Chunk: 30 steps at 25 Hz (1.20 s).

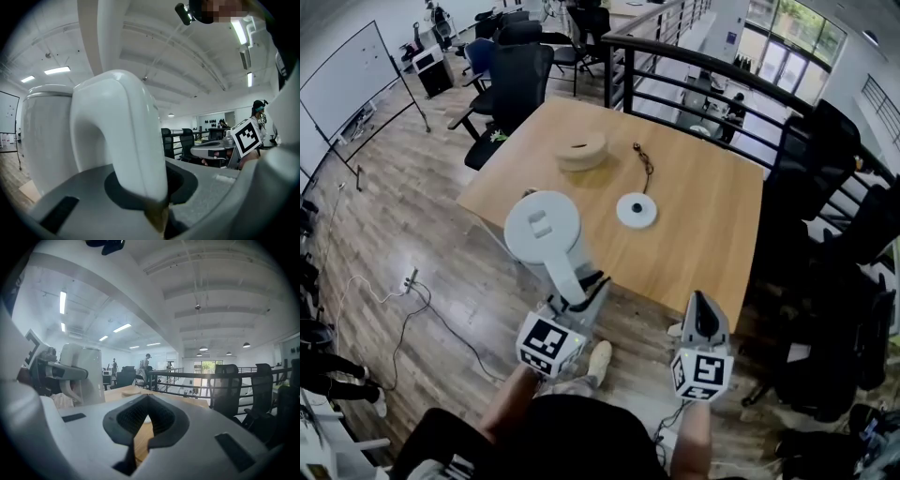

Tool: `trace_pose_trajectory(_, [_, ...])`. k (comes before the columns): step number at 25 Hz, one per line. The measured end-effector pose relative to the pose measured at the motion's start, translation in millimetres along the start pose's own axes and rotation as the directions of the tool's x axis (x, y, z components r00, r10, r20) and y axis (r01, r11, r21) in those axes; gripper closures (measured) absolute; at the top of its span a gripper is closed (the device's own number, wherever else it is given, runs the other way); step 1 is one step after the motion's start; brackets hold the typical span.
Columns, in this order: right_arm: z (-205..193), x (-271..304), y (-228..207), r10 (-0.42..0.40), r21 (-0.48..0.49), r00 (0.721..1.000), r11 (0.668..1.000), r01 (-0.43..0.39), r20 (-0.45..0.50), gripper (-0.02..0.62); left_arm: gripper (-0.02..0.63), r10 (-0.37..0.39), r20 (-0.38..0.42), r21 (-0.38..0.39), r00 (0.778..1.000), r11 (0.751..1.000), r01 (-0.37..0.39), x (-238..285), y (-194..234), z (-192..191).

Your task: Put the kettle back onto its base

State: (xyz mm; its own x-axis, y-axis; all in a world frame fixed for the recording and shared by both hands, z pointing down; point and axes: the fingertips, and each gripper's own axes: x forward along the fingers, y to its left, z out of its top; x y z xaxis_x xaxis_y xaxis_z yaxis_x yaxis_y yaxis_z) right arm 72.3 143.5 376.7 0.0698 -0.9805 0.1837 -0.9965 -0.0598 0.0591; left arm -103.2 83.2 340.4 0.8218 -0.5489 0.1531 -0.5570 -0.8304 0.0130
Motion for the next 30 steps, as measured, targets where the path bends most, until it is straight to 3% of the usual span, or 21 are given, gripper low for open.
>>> trace_pose_trajectory(12, [7,81,-5,-0.010,0.002,1.000,1.000,0.010,0.000,0.597,0.554,-0.049,-0.023,-0.026,0.999,0.999,0.048,61,54,-4])
trace_pose_trajectory(19, [9,115,-11,-0.036,-0.001,0.998,0.999,0.036,-0.054,0.597,0.554,-0.077,-0.024,-0.024,0.997,0.997,0.076,92,79,-4])
trace_pose_trajectory(30, [10,154,-25,-0.050,-0.006,0.997,0.999,0.050,-0.060,0.597,0.554,-0.115,-0.024,-0.031,0.993,0.993,0.115,131,97,-4])
